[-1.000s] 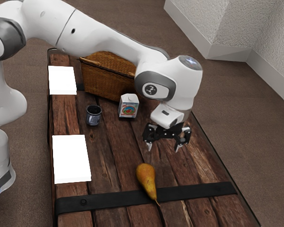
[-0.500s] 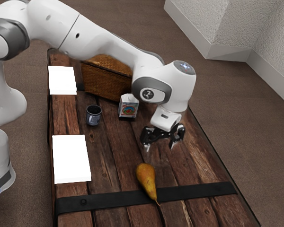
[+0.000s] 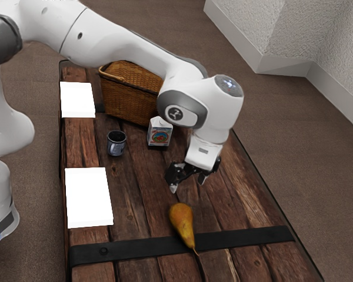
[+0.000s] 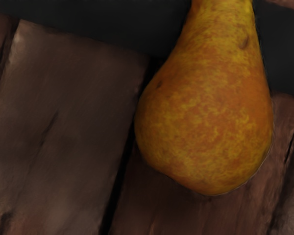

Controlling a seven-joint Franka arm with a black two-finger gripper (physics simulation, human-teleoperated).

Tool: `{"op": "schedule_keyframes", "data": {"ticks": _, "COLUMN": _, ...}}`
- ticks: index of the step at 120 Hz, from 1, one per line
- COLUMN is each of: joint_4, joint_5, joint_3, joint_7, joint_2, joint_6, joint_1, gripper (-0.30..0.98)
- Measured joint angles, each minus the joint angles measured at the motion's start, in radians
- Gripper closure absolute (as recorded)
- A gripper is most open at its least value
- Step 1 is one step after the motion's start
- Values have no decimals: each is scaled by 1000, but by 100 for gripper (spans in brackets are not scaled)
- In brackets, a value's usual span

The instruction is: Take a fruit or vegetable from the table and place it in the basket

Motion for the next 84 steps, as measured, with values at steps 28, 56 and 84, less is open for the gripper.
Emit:
{"op": "schedule_keyframes", "data": {"ticks": 28, "joint_4": -19, "joint_5": -5, "joint_3": 3, "joint_7": -97, "joint_2": 11, "joint_6": 29, "joint_1": -164, "gripper": 0}}
{"op": "schedule_keyframes", "data": {"ticks": 56, "joint_4": -20, "joint_5": -6, "joint_3": 9, "joint_7": -160, "joint_2": 64, "joint_6": 49, "joint_1": -135, "gripper": 0}}
{"op": "schedule_keyframes", "data": {"ticks": 84, "joint_4": -20, "joint_5": -6, "joint_3": 11, "joint_7": -201, "joint_2": 80, "joint_6": 59, "joint_1": -58, "gripper": 0}}
